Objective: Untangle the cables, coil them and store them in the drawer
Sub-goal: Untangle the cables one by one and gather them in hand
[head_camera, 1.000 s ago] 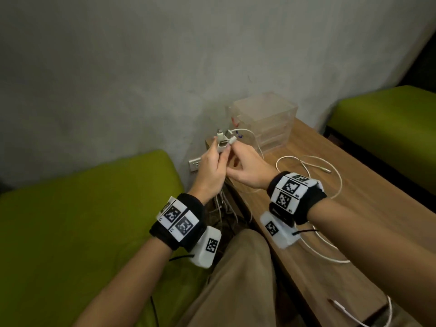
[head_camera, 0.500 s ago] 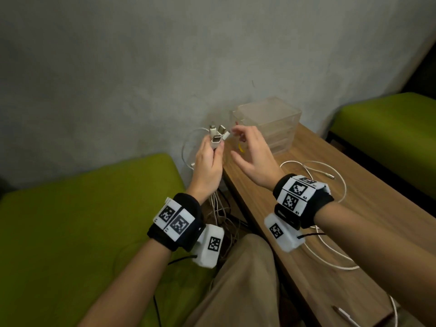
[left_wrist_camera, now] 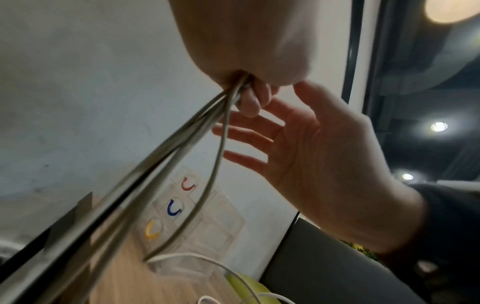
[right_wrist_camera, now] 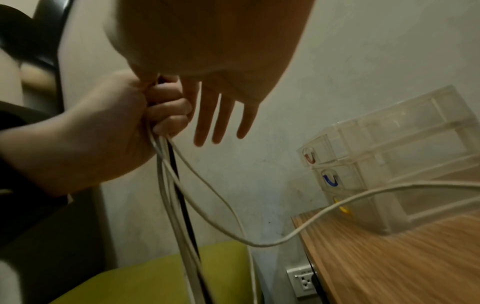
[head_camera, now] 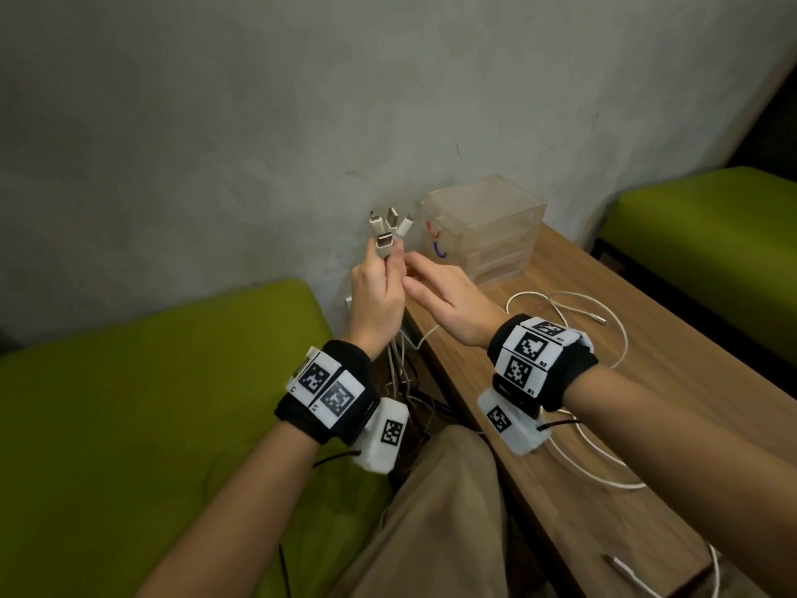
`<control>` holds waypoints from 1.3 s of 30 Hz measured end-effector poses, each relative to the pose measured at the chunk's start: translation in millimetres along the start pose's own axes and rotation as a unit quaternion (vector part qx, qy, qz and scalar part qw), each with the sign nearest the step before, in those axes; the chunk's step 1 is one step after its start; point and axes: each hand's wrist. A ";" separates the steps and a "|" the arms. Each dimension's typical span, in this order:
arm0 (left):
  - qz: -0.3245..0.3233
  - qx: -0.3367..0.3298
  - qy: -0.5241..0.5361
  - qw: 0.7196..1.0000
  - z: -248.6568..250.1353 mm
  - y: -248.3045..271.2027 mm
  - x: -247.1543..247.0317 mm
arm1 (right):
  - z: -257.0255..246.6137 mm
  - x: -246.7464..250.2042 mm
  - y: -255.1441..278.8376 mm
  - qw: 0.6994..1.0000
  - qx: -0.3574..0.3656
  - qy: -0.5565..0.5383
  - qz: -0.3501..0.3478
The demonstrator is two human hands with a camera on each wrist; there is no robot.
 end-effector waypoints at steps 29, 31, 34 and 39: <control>0.165 -0.052 0.147 0.974 17.2 -50.5 22.3 | 30.8 -13.5 23.2 0.866 -0.179 0.400 -0.241; 0.171 -0.057 0.156 0.971 17.1 -54.1 28.2 | 45.9 -10.1 38.9 0.831 -0.277 0.407 -0.261; 0.165 -0.054 0.157 0.972 17.5 -53.0 28.9 | 58.0 -6.4 49.7 0.800 -0.378 0.354 -0.302; 0.144 -0.051 0.140 0.978 12.5 -42.8 21.1 | 34.5 -11.9 9.3 0.923 -0.337 0.118 -0.141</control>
Point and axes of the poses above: each hand's wrist, its own y-axis away from the middle knuckle, its own x-axis out of the back of the hand, z = x × y, and after that the axes turned 3 degrees about x, right-handed
